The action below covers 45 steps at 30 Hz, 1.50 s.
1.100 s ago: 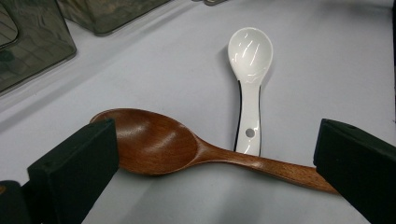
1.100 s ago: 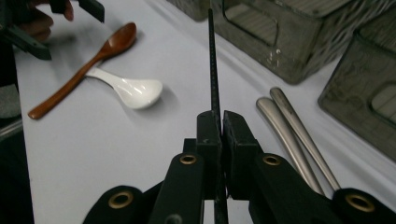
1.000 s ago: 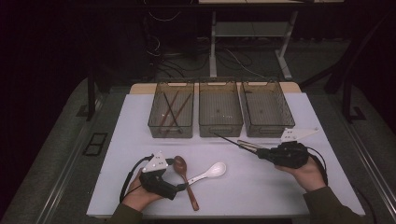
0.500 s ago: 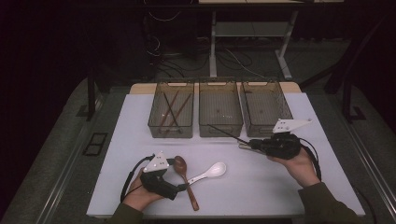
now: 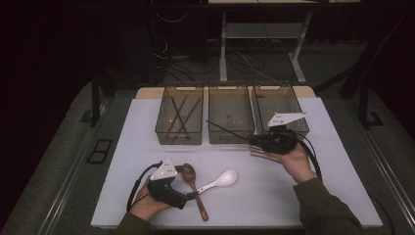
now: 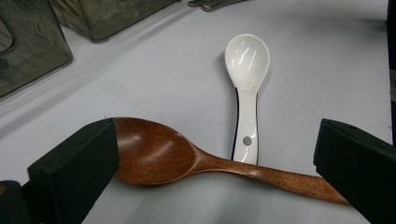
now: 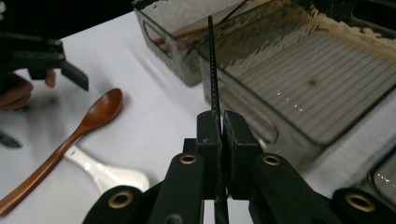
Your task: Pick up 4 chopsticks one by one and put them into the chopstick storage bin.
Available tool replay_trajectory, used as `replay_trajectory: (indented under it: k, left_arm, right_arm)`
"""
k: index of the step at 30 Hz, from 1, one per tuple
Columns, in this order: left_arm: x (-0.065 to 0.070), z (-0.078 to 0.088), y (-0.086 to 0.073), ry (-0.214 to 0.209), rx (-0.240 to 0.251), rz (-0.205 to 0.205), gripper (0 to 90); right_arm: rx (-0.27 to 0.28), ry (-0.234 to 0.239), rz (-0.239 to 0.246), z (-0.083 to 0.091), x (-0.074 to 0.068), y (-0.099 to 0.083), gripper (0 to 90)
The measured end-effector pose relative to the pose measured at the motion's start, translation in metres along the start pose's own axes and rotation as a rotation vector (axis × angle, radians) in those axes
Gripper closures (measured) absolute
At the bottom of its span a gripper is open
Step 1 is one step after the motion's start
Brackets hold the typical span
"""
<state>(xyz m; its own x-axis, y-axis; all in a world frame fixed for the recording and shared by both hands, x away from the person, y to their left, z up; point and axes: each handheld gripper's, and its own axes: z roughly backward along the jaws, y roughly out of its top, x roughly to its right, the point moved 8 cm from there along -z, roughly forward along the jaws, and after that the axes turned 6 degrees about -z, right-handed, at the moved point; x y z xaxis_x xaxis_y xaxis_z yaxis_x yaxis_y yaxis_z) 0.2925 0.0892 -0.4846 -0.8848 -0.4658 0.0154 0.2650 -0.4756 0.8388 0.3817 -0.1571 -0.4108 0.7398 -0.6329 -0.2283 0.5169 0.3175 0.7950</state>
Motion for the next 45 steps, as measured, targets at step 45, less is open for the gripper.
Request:
replay_trajectory:
  k: [45]
  left_arm:
    - [0.005,-0.004,0.002,-0.013,-0.002,-0.021,0.0]
  right_arm:
    - [-0.138,-0.15,-0.055,-0.18,0.0,0.113,85.3]
